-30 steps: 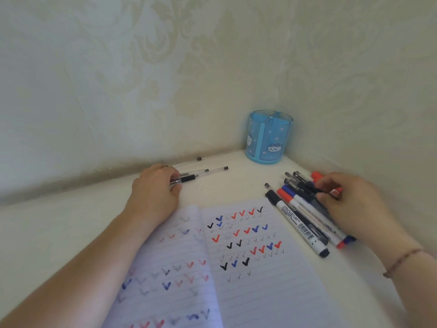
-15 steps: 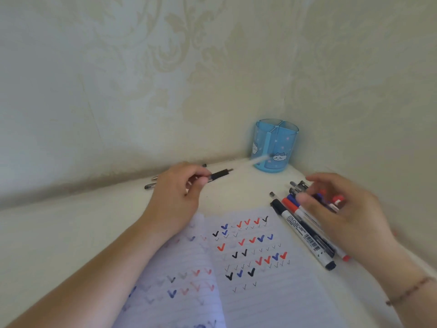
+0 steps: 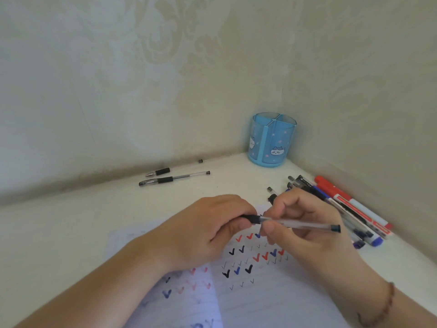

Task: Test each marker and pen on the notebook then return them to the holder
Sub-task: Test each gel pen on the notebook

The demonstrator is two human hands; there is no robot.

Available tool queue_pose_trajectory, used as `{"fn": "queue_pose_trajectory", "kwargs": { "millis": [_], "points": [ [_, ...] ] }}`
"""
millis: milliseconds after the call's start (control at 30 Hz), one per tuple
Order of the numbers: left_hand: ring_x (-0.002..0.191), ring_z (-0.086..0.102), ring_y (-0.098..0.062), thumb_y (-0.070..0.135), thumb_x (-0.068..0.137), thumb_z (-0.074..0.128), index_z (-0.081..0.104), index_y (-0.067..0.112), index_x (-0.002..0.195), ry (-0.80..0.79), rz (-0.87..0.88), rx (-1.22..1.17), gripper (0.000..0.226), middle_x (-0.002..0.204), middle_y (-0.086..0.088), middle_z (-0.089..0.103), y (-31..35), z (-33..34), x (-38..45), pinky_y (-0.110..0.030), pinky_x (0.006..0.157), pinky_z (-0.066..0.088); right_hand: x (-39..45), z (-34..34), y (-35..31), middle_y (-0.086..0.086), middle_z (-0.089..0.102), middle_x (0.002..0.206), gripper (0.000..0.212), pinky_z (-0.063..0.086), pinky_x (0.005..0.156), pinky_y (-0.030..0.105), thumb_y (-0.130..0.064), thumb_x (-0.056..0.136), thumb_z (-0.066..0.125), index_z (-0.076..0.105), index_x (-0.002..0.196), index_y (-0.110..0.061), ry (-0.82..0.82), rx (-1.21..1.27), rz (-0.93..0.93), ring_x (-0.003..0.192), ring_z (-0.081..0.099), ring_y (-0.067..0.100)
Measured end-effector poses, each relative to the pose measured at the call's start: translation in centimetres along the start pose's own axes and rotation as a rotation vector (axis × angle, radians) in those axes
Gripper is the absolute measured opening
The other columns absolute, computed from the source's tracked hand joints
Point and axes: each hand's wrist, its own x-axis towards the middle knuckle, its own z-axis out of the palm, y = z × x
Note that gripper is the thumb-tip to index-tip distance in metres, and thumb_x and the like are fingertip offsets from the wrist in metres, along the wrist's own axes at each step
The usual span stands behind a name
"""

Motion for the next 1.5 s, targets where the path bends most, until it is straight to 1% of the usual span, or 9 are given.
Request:
{"fn": "queue_pose_trajectory", "kwargs": {
  "millis": [133,267,367,700,800,1067,1300,1433,1500],
  "points": [
    [0.071,0.048,0.005,0.034,0.102,0.037,0.059,0.019,0.105,-0.036,-0.006,-0.047,0.026,0.083,0.009,0.059,0.2,0.0,-0.1,-0.01,0.066,0.037,0.0,0.2,0.0,0.006,0.07,0.066,0.016,0.049,0.054,0.021,-0.008,0.078,0.069,0.062,0.075,-0.022,-0.033,0.012,0.005,0.056,0.064,0.013],
    [0.068,0.053,-0.012,0.034,0.102,0.038,0.061,0.016,0.105,-0.044,-0.028,-0.056,0.029,0.079,0.002,0.062,0.0,-0.1,-0.2,-0.026,0.064,0.045,0.0,0.2,0.0,0.001,0.07,0.067,0.015,0.049,0.054,0.02,-0.007,0.08,0.068,0.062,0.078,-0.02,-0.07,-0.037,-0.024,0.058,0.065,0.013],
    [0.063,0.051,-0.017,0.033,0.102,0.038,0.061,0.017,0.104,-0.061,-0.039,-0.076,0.027,0.073,0.001,0.059,0.0,-0.1,-0.2,-0.032,0.06,0.044,-0.1,0.2,0.0,-0.001,0.07,0.068,0.009,0.049,0.055,0.02,-0.015,0.081,0.068,0.061,0.079,-0.021,-0.082,-0.063,-0.042,0.059,0.065,0.014],
    [0.051,0.037,-0.017,0.03,0.101,0.039,0.063,0.014,0.1,-0.045,-0.033,-0.135,0.029,0.058,0.002,0.045,0.2,-0.1,-0.2,-0.029,0.049,0.034,-0.2,0.2,0.0,-0.001,0.07,0.068,0.006,0.05,0.054,0.024,-0.021,0.081,0.066,0.061,0.08,-0.024,-0.098,-0.043,-0.049,0.057,0.065,0.017],
    [0.049,0.033,-0.013,0.029,0.101,0.04,0.063,0.015,0.1,-0.045,-0.041,-0.162,0.027,0.057,0.006,0.039,0.2,-0.1,-0.3,-0.021,0.049,0.028,-0.2,0.2,-0.1,-0.002,0.07,0.067,0.008,0.05,0.053,0.023,-0.019,0.081,0.066,0.062,0.079,-0.026,-0.101,-0.028,-0.047,0.056,0.064,0.015],
    [0.044,0.032,-0.012,0.027,0.101,0.042,0.064,0.013,0.1,-0.053,-0.041,-0.185,0.027,0.051,0.002,0.039,0.5,-0.2,-0.3,-0.017,0.048,0.024,-0.3,0.1,-0.5,-0.003,0.071,0.069,0.006,0.05,0.054,0.021,-0.019,0.082,0.065,0.062,0.081,-0.024,-0.12,-0.045,-0.044,0.057,0.065,0.013],
    [0.045,0.038,-0.017,0.044,0.101,0.04,0.065,0.019,0.102,-0.06,-0.021,-0.151,0.036,0.056,-0.001,0.049,0.3,-0.5,-0.2,-0.019,0.047,0.029,-0.3,-0.1,-0.7,0.0,0.071,0.068,0.017,0.049,0.054,0.018,-0.008,0.082,0.069,0.063,0.079,-0.023,-0.121,-0.048,-0.024,0.057,0.065,0.012],
    [0.048,0.037,-0.012,0.055,0.098,0.035,0.056,0.026,0.108,-0.027,-0.055,-0.154,0.038,0.056,0.004,0.043,0.4,-0.4,-0.4,-0.02,0.049,0.029,-0.1,-0.1,-0.7,0.003,0.07,0.065,0.015,0.05,0.054,0.021,-0.012,0.08,0.07,0.065,0.078,-0.025,-0.068,-0.008,-0.012,0.055,0.064,0.013],
    [0.053,0.035,-0.011,0.047,0.099,0.04,0.049,0.029,0.111,0.024,-0.096,-0.186,0.023,0.059,0.008,0.042,0.2,-0.8,-0.5,-0.02,0.054,0.029,0.1,-0.7,-0.9,0.005,0.071,0.064,0.012,0.052,0.055,0.026,-0.02,0.076,0.066,0.07,0.086,-0.027,-0.007,0.052,0.0,0.055,0.064,0.017]
  ]
}}
